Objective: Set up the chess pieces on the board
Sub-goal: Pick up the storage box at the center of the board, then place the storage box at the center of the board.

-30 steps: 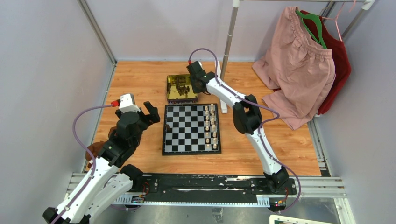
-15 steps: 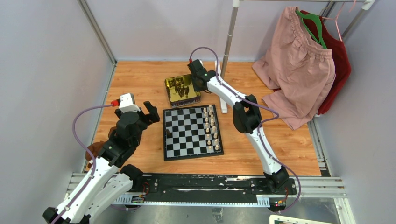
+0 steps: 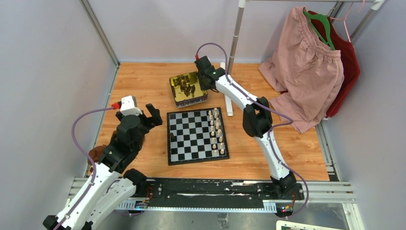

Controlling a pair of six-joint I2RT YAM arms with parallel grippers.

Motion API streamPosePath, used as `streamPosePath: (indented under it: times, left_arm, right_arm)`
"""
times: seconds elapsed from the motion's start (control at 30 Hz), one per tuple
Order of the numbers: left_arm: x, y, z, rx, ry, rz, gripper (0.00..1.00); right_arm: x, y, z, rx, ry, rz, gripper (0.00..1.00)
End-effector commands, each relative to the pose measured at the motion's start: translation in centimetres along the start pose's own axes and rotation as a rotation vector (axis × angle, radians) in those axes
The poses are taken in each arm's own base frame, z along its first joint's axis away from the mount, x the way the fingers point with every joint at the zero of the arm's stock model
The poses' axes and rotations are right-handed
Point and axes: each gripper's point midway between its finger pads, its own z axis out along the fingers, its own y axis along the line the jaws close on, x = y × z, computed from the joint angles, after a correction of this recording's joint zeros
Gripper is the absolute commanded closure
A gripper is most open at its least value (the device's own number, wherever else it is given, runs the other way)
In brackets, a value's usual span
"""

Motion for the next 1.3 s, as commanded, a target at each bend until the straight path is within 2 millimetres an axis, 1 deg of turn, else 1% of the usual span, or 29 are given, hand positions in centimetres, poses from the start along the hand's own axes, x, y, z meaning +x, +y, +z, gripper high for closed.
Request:
streamPosePath:
  times: [0.0,0.03,0.07,0.1,0.27,0.43,0.53,0.6,0.73,0.8,0.9,1.03,1.1,1.27]
  left_arm:
    - [-1.1,-0.5,-1.2,0.039,-0.004,-0.012,0.00]
    - [-0.8,-0.6,-1.5,0.054,0.008,-0.014,0.00]
    - [-0.6,-0.7,-1.7,0.071,0.022,-0.013,0.00]
    - [-0.3,-0.8,-2.0,0.086,0.039,-0.011,0.00]
    - [1.1,-1.0,-3.6,0.142,0.118,0.002,0.00]
    - [2.8,-1.3,-5.3,0.210,0.196,-0.008,0.00]
    - [4.0,-1.5,-6.1,0.246,0.245,-0.020,0.01]
    - [4.5,-1.9,-6.4,0.271,0.264,-0.037,0.01]
    - [5.1,-2.4,-6.5,0.291,0.300,-0.044,0.03]
    - [5.4,-2.5,-6.5,0.292,0.312,-0.041,0.03]
    - [5.6,-2.6,-6.3,0.292,0.322,-0.038,0.02]
    - [5.7,-2.8,-6.3,0.297,0.334,-0.034,0.03]
    - [5.8,-2.8,-6.3,0.300,0.338,-0.029,0.02]
    - [5.7,-2.9,-6.2,0.301,0.340,-0.020,0.03]
  right_arm:
    - [-4.1,-1.0,-6.6,0.014,-0.110,0.000,1.00]
    - [-3.8,-1.2,-7.3,0.022,-0.109,-0.004,1.00]
    - [-3.9,-1.5,-8.5,0.028,-0.120,-0.007,1.00]
    - [-3.2,-1.8,-9.2,0.037,-0.111,-0.013,1.00]
    - [-1.7,-3.4,-13.6,0.066,-0.124,-0.018,1.00]
    - [0.9,-5.5,-17.6,0.105,-0.114,-0.016,1.00]
    - [3.0,-6.8,-19.6,0.139,-0.096,-0.010,1.00]
    - [4.4,-8.0,-20.9,0.174,-0.083,-0.006,1.00]
    - [7.1,-10.5,-23.5,0.258,-0.055,0.013,1.00]
    - [8.1,-11.8,-24.7,0.299,-0.042,0.027,1.00]
    - [9.4,-14.3,-26.2,0.368,-0.020,0.061,1.00]
    - [11.1,-17.7,-27.2,0.434,0.010,0.141,1.00]
    - [12.0,-19.2,-27.0,0.456,0.032,0.196,1.00]
    - [14.2,-21.8,-25.8,0.510,0.104,0.281,1.00]
